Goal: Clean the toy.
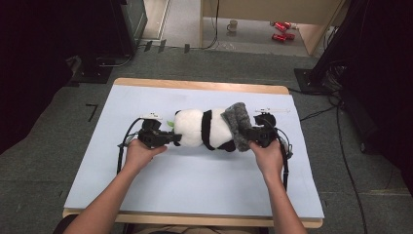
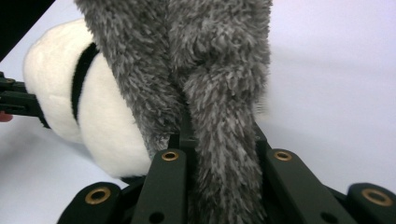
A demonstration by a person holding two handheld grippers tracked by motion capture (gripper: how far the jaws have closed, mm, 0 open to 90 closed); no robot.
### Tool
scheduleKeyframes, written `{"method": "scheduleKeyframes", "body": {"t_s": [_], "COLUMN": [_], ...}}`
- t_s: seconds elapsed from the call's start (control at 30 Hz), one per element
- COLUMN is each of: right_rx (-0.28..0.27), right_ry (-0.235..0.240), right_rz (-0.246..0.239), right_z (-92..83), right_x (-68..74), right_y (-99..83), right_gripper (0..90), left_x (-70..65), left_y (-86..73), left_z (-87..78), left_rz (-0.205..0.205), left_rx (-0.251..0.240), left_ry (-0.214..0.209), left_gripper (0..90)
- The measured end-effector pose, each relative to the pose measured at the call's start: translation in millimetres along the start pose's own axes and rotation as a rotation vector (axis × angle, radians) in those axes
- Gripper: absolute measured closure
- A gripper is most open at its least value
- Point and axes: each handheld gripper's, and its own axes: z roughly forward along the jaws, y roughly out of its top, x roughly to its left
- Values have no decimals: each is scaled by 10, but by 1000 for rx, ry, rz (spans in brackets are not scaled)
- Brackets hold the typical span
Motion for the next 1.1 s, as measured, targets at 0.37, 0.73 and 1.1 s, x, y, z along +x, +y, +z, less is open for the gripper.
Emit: {"method": "scheduleKeyframes", "body": {"t_s": [0.37,0.73,1.1], "right_rx": [-108,-63,1], "right_ry": [18,6,-54], "right_rz": [41,42,4], "right_z": [-245,29,217], "right_x": [-64,-55,-76], "right_y": [134,117,-1], "right_gripper": [773,769,770], "left_x": [25,0,-3], "left_y": [-28,-72,-103], "left_z": [5,13,21], "left_rz": [28,37,24], "left_rx": [-3,-5,0], "left_ry": [14,23,14], "left_gripper": [748,737,726]}}
